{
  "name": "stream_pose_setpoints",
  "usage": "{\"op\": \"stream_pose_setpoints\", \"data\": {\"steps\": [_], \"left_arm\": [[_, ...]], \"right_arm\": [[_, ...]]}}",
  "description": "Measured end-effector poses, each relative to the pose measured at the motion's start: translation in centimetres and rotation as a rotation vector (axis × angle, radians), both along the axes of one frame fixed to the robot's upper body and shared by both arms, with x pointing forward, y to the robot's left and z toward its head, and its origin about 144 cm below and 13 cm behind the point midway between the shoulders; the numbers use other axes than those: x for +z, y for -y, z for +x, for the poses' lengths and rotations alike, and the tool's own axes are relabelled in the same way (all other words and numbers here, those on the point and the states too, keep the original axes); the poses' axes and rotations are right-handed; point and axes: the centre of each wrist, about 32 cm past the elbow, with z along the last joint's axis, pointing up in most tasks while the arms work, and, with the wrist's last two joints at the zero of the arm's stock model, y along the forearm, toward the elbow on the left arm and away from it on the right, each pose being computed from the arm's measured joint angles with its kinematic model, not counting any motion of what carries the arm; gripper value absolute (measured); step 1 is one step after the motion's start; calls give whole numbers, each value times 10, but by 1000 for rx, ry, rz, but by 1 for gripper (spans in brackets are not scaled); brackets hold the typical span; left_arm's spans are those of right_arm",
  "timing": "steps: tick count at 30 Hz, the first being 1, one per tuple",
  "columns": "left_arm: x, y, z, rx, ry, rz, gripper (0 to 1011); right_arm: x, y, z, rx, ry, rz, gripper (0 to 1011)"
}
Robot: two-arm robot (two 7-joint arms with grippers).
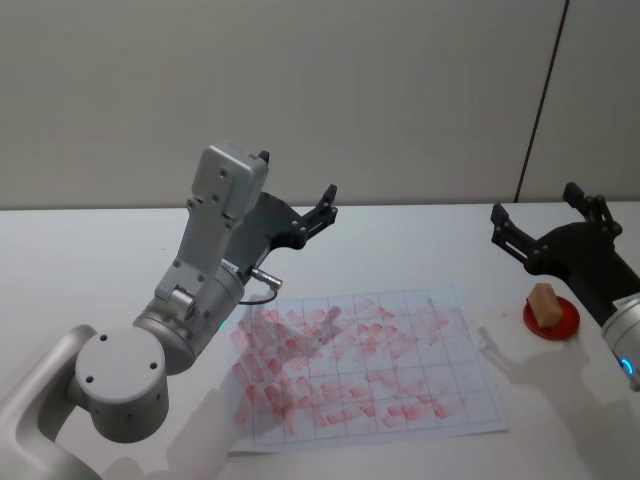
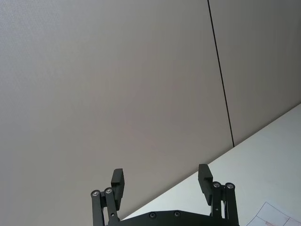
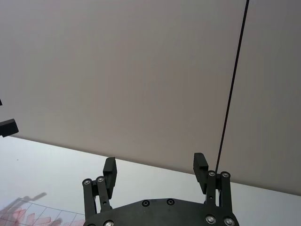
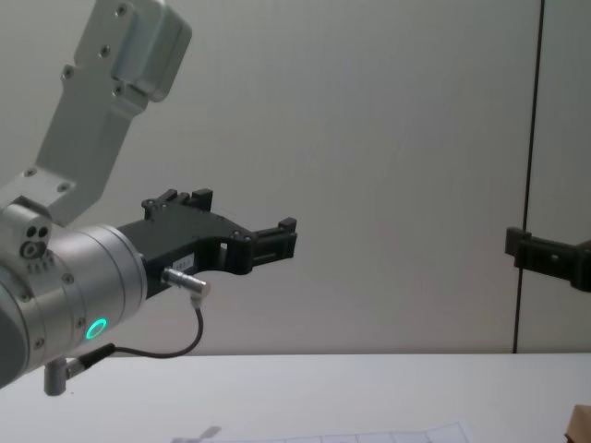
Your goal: Use the one hand to pick up the stamp and affix it onto the A4 paper.
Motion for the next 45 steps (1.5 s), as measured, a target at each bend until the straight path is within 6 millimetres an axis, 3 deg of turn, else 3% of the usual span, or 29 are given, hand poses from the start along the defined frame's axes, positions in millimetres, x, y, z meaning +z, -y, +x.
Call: {"op": "stream_pose_setpoints", "data": {"steps": [45], "left_arm": [[0,0,0,0,0,0,1002]], "right_arm": [[-1,0,0,-18,-13,3,1001]]}}
